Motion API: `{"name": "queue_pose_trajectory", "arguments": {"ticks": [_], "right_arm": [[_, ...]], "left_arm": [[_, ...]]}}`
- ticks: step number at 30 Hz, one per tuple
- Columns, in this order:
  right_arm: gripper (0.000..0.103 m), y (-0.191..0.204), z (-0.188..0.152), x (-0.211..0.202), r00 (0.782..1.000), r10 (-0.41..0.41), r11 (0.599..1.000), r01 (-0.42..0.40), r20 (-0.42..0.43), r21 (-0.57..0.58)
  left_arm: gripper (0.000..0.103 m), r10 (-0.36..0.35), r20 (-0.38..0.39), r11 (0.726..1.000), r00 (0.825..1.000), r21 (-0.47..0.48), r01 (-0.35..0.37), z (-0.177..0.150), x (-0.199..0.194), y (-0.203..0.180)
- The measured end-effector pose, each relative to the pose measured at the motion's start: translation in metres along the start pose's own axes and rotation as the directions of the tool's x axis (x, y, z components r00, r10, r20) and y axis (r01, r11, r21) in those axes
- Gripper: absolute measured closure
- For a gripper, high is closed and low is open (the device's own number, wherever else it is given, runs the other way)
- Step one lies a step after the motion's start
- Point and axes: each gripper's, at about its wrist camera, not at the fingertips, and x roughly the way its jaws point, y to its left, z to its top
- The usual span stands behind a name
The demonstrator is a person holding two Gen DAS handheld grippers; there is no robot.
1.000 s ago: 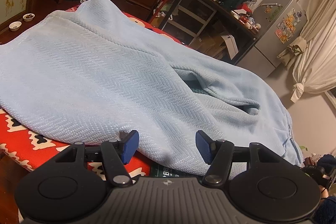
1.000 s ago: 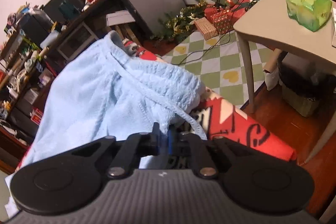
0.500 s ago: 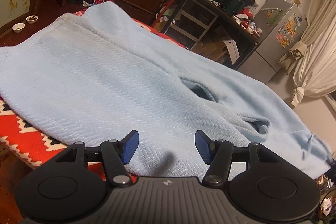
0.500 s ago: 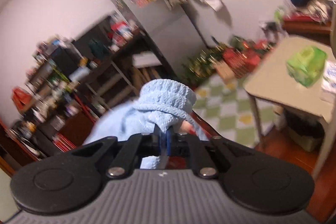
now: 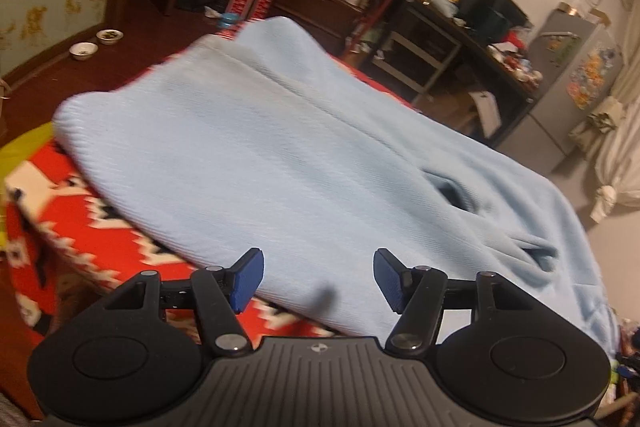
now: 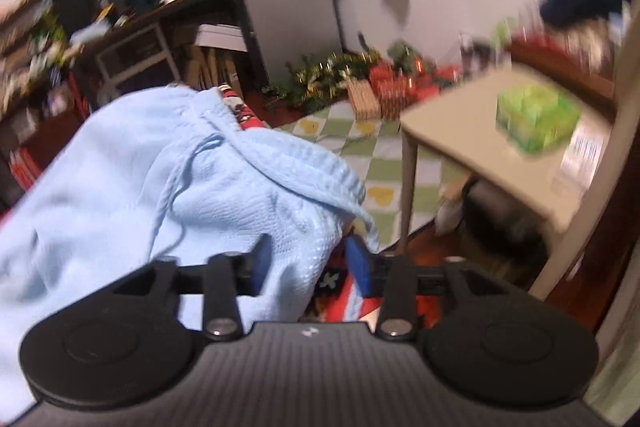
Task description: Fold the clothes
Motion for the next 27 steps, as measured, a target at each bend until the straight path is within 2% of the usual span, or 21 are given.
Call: {"name": "queue_pose_trajectory", "arguments": {"ticks": [1, 3, 6, 11, 16, 19, 22, 27], "right_arm": [[0.031, 0.008, 0.001, -0.006, 1.0, 0.008, 0.999, -0.007, 0.018, -0.049], [0.014, 0.026, 0.003, -0.016, 0.998, 0.048, 0.99, -0.042, 0.04, -0.134], [0.0, 0.057, -0.001, -0.027, 0.99, 0.139, 0.966, -0.13, 0.025, -0.224], [0.0, 0.109, -0.014, -0.025, 0.97, 0.239, 0.929, -0.243, -0.049, -0.279], [0.0, 0.16, -0.044, -0.01, 0.957, 0.252, 0.885, -0.287, -0.14, -0.366], [0.0, 0.185, -0.062, 0.002, 0.956, 0.227, 0.858, -0.286, -0.183, -0.427], [0.0, 0.2, -0.075, 0.014, 0.953, 0.206, 0.837, -0.289, -0.221, -0.464], [0.0, 0.203, -0.08, 0.019, 0.947, 0.211, 0.847, -0.301, -0.243, -0.439]], "left_arm": [[0.038, 0.018, 0.003, 1.0, 1.0, -0.001, -0.018, 0.001, 0.0, 0.005], [0.035, 0.053, 0.004, 0.998, 0.999, 0.014, -0.053, 0.002, 0.002, 0.009], [0.026, 0.102, 0.008, 0.991, 0.995, 0.081, -0.103, 0.002, 0.006, 0.005], [0.006, 0.165, 0.057, 0.951, 0.985, 0.257, -0.174, -0.005, 0.019, -0.027], [0.004, 0.184, 0.027, 0.89, 0.983, 0.419, -0.178, -0.015, 0.048, -0.056], [0.004, 0.177, -0.023, 0.881, 0.984, 0.45, -0.148, -0.019, 0.065, -0.065], [0.001, 0.191, -0.028, 0.872, 0.981, 0.463, -0.157, -0.022, 0.076, -0.068], [0.0, 0.19, -0.028, 0.869, 0.981, 0.469, -0.155, -0.022, 0.08, -0.067]]}}
